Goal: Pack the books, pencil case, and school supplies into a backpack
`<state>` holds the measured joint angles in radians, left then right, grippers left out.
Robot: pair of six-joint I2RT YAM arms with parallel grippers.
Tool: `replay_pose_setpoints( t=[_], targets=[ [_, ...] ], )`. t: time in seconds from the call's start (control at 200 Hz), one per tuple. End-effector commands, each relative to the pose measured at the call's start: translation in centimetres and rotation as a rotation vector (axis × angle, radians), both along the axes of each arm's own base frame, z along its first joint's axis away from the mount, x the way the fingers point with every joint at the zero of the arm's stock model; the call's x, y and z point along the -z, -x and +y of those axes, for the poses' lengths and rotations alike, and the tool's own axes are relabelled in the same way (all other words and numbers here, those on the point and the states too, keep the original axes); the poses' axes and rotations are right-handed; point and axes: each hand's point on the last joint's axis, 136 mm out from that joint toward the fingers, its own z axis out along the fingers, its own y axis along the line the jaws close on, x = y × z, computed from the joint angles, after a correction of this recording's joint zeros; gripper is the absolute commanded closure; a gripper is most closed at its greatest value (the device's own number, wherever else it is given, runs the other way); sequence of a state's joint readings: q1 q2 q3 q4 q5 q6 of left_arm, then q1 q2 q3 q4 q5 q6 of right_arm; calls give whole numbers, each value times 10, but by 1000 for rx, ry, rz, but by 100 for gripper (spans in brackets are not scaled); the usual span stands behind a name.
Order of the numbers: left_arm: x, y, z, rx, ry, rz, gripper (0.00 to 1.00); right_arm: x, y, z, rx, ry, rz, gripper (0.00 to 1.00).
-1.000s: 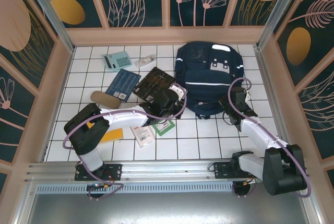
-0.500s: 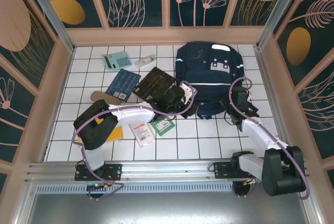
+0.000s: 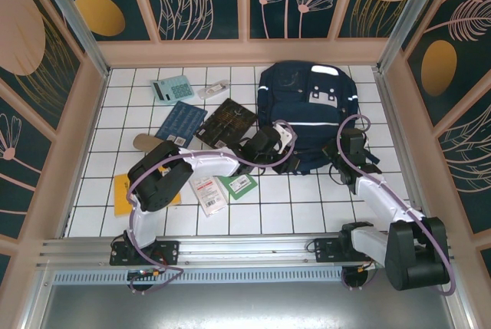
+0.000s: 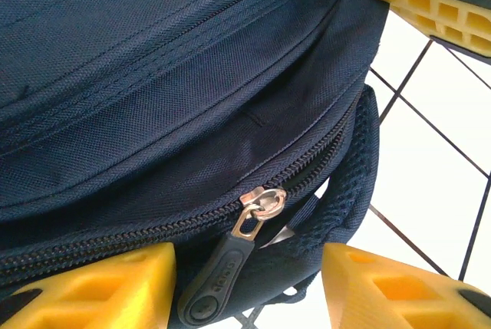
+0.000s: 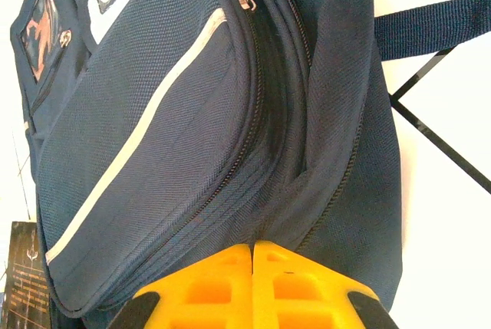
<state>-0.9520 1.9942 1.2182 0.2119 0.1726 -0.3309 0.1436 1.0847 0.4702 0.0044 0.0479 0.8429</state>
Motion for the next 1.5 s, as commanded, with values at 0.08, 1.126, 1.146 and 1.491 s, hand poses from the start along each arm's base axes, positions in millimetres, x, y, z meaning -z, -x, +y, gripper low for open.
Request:
replay_pose_setpoints(
  t=[0.08,1.126,1.146,1.491],
  targets=[
    [1,-5,-7,19,-5,-8,65,-13,-5,6,-31,-14,-64,100],
    [11,-97,131,-402,-260,-77,100,-22,-8,-58,108,84,-77,100],
    [11,-103,134,-423,-265,-78,100,-22,-8,-59,109,85,-77,100],
    [7,-141,122,-470,-236,-74,100,-39,-13,-60,66,98,-107,100]
  ],
)
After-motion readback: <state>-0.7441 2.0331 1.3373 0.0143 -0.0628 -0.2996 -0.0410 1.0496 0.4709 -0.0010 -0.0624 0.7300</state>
